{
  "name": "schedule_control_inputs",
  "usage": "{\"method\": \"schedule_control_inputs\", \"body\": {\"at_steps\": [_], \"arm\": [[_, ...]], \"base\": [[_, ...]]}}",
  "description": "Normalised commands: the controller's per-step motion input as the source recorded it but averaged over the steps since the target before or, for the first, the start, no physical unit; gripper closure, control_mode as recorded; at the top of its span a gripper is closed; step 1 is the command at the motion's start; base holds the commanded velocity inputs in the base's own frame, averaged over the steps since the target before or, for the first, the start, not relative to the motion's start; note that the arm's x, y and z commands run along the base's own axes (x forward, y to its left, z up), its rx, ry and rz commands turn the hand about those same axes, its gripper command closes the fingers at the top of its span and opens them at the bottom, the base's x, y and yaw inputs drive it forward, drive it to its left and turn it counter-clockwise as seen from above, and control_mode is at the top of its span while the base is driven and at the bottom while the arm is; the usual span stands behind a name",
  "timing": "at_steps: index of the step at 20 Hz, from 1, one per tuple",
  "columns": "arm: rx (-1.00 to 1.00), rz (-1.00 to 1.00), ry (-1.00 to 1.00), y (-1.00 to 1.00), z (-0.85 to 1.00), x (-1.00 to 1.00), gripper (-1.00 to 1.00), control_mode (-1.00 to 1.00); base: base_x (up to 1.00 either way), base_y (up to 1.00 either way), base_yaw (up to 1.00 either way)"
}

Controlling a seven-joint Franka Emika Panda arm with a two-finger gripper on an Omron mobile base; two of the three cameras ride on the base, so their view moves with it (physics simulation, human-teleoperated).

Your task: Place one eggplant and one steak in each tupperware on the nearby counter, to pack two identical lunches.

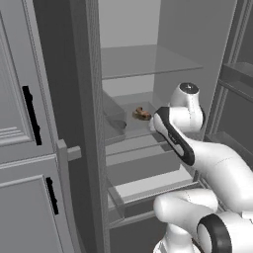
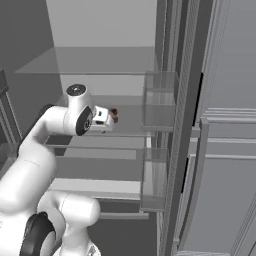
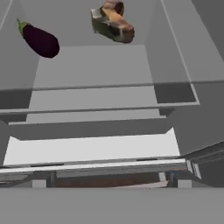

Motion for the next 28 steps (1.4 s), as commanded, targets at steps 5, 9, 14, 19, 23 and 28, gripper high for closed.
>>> {"method": "schedule_control_inputs", "body": {"at_steps": [5,9,14,19,23,28], "arm": [[0.0,0.05,-0.03,0.0,-0.22,0.79,-1.0,-1.0],[0.0,0.05,0.01,0.0,0.0,0.84,-1.0,-1.0],[0.0,0.1,0.03,0.0,-0.01,0.71,-1.0,-1.0],[0.0,0.12,0.01,0.0,-0.17,0.56,-1.0,-1.0],[0.0,0.07,0.0,0.0,-0.29,0.57,-1.0,-1.0],[0.0,0.03,0.0,0.01,-0.32,0.6,-1.0,-1.0]], "base": [[0.0,0.0,0.0],[0.0,0.0,0.0],[0.0,0.0,0.0],[0.0,0.0,0.0],[0.0,0.0,0.0],[0.0,0.0,0.0]]}}
